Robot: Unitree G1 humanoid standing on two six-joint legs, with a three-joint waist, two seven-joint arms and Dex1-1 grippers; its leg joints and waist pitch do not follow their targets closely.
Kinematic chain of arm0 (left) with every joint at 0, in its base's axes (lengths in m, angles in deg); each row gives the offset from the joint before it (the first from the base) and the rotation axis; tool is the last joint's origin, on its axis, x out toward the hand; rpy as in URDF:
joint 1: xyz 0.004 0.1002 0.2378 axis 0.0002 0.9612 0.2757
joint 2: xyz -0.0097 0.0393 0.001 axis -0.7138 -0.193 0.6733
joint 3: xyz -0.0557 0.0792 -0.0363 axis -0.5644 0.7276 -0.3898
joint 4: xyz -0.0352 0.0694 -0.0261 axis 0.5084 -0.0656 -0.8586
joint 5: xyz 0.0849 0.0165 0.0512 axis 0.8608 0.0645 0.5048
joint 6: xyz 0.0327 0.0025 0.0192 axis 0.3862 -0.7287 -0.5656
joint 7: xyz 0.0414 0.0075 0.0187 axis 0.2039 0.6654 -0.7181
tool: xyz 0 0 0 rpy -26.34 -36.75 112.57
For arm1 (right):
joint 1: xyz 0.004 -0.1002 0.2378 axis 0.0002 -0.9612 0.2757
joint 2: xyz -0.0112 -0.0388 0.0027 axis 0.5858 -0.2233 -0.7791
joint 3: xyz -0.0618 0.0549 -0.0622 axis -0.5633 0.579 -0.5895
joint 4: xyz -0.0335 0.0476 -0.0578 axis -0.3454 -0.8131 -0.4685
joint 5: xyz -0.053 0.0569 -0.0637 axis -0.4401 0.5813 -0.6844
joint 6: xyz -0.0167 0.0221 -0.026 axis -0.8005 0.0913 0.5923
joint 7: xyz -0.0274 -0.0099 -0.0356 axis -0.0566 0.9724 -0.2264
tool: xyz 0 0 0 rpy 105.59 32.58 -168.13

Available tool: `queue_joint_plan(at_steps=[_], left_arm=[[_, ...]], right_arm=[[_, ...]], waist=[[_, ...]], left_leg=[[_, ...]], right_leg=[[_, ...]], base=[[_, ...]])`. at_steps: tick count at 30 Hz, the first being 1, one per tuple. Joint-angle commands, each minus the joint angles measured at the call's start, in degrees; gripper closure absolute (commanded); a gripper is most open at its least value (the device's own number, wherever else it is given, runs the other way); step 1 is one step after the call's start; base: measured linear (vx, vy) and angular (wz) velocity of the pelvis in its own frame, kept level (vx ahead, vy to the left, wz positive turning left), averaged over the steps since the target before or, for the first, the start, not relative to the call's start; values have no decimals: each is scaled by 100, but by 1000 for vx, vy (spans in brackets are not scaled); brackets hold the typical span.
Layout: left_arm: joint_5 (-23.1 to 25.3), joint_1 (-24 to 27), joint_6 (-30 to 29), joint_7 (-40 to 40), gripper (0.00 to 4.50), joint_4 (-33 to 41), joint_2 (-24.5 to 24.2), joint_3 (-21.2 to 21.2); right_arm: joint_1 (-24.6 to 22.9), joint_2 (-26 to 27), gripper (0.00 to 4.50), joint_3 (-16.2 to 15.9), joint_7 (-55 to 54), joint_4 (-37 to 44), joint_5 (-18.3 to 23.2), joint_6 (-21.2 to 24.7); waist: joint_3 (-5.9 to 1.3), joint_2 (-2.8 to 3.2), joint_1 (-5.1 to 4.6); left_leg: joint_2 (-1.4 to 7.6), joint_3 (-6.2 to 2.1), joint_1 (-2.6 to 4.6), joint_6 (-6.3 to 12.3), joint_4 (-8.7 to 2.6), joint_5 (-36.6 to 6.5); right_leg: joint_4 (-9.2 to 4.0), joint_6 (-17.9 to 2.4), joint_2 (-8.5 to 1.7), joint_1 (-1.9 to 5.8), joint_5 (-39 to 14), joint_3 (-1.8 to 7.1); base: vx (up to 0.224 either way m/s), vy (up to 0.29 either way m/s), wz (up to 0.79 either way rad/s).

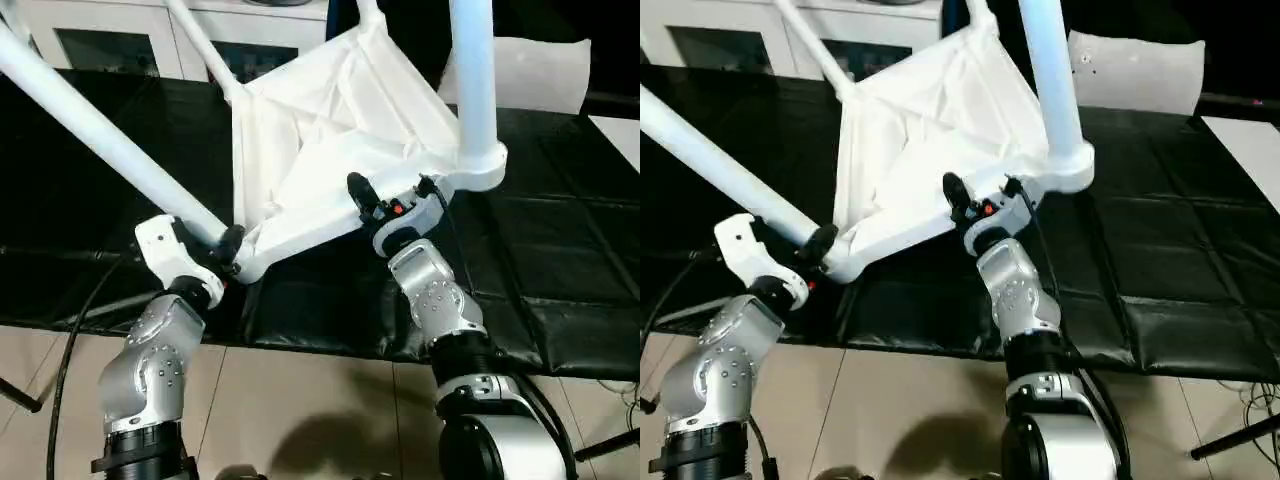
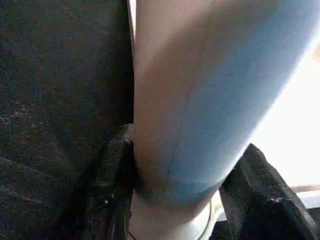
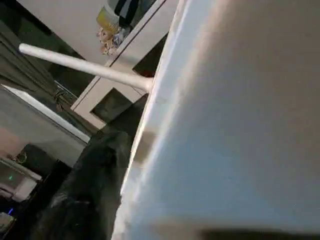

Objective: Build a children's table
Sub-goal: Flip table

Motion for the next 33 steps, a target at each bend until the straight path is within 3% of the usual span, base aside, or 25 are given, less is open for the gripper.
queue_joint_plan(at_steps=[1,5,14,16,17,19,22,23,25,27,28,29,33], left_arm=[[-234,27,-233,159,248,-206,242,291],[-194,82,-214,153,248,-208,239,322],[-46,60,-190,49,248,-256,110,302],[-107,44,-185,82,248,-268,103,247],[-88,55,-123,93,248,-246,71,227],[-69,62,-101,83,192,-237,62,226],[-90,112,-86,206,171,-182,-63,191],[-61,137,-71,273,157,-162,-128,226],[23,249,-41,459,134,-33,-298,356],[-37,332,-52,525,130,81,-329,338],[-117,398,-100,622,122,162,-359,341],[-172,483,-150,742,111,256,-416,379],[-260,934,-220,1190,90,659,-726,583]], right_arm=[[475,753,182,-14,29,38,96,-27],[446,765,212,-87,45,49,55,-51],[421,725,232,-69,12,20,135,-80],[448,731,233,-38,-31,11,168,-103],[451,727,234,-51,-80,18,137,-161],[444,718,236,-74,-101,25,119,-177],[433,657,236,-58,-319,46,45,-401],[439,635,237,-26,-370,34,42,-480],[485,564,237,166,-623,-32,116,-627],[525,495,237,277,-731,-90,149,-730],[535,445,237,289,-752,-111,112,-795],[544,399,237,314,-782,-124,86,-871],[549,135,237,319,-956,-33,-60,-1089]], waist=[[-374,-18,-41],[-390,-20,-48],[-402,-17,-40],[-404,-5,-38],[-402,33,-33],[-407,7,-39],[-415,59,-29],[-435,11,-34],[-441,-15,-32],[-421,17,-26],[-407,-22,-21],[-397,6,0],[-391,39,6]], left_leg=[[420,-123,-43,361,-402,45],[410,-116,-50,478,-379,208],[407,-106,-80,555,-359,240],[411,-110,-81,561,-357,273],[407,-114,-89,559,-353,255],[407,-112,-91,550,-350,252],[399,-116,-90,510,-342,269],[391,-112,-94,556,-323,412],[386,-109,-103,655,-309,518],[390,-97,-91,668,-316,335],[401,-83,-85,613,-329,173],[409,-86,-78,537,-340,78],[416,-90,-70,374,-362,-68]], right_leg=[[-329,-1042,-624,285,-346,391],[-292,-1095,-610,278,-53,389],[-295,-1073,-601,259,-135,375],[-287,-1075,-597,254,-98,370],[-283,-1084,-600,252,-96,370],[-284,-1081,-596,255,-85,368],[-272,-1105,-600,251,-27,367],[-245,-1124,-586,254,231,371],[-215,-1166,-584,246,436,369],[-234,-1194,-588,225,197,369],[-270,-1188,-592,223,-31,370],[-269,-1169,-594,212,-193,370],[-268,-1050,-576,193,-337,368]], base=[[0,0,0],[0,0,0],[0,0,0],[0,0,0],[0,0,0],[0,0,0],[0,0,0],[0,0,0],[0,0,0],[0,0,0],[0,0,0],[0,0,0],[0,0,0]])
